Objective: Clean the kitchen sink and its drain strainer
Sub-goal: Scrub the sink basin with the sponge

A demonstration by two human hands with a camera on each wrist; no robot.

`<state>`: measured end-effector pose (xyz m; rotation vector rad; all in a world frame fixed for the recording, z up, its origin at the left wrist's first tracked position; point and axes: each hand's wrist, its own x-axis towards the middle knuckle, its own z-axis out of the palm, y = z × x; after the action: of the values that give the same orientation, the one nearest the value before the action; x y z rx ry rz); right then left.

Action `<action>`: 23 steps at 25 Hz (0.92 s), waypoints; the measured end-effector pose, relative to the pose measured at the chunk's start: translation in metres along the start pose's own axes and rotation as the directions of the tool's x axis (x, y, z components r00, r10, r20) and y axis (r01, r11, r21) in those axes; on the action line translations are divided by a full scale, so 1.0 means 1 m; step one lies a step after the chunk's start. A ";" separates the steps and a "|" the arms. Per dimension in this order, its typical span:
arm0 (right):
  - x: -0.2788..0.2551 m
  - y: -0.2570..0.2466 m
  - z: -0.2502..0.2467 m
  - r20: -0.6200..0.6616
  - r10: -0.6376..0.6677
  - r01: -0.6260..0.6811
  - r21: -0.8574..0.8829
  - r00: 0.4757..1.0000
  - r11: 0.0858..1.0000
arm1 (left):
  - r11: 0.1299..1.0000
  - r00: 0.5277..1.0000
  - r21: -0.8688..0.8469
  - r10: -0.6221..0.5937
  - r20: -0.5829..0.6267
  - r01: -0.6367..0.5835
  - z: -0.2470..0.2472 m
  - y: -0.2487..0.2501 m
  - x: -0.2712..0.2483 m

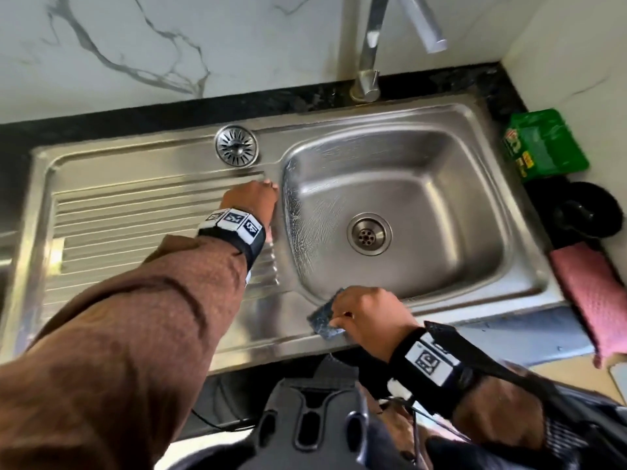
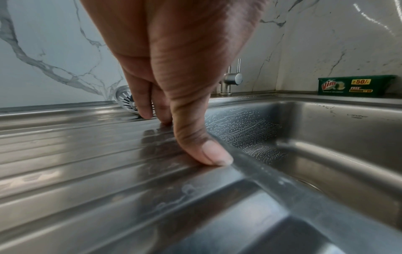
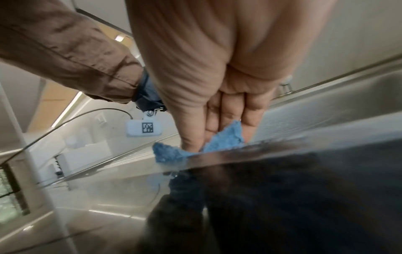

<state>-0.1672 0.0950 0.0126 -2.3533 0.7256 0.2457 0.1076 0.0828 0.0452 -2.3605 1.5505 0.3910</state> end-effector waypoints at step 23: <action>0.182 0.188 -0.126 -0.151 0.300 -0.307 -0.022 0.942 0.952 | 0.995 0.993 0.082 -0.066 0.094 0.059 -0.002 0.010 0.006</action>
<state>-0.1234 -0.1838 -0.0552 -2.3122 1.1688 0.2250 0.1008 0.0732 0.0440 -2.2883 1.4187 0.4154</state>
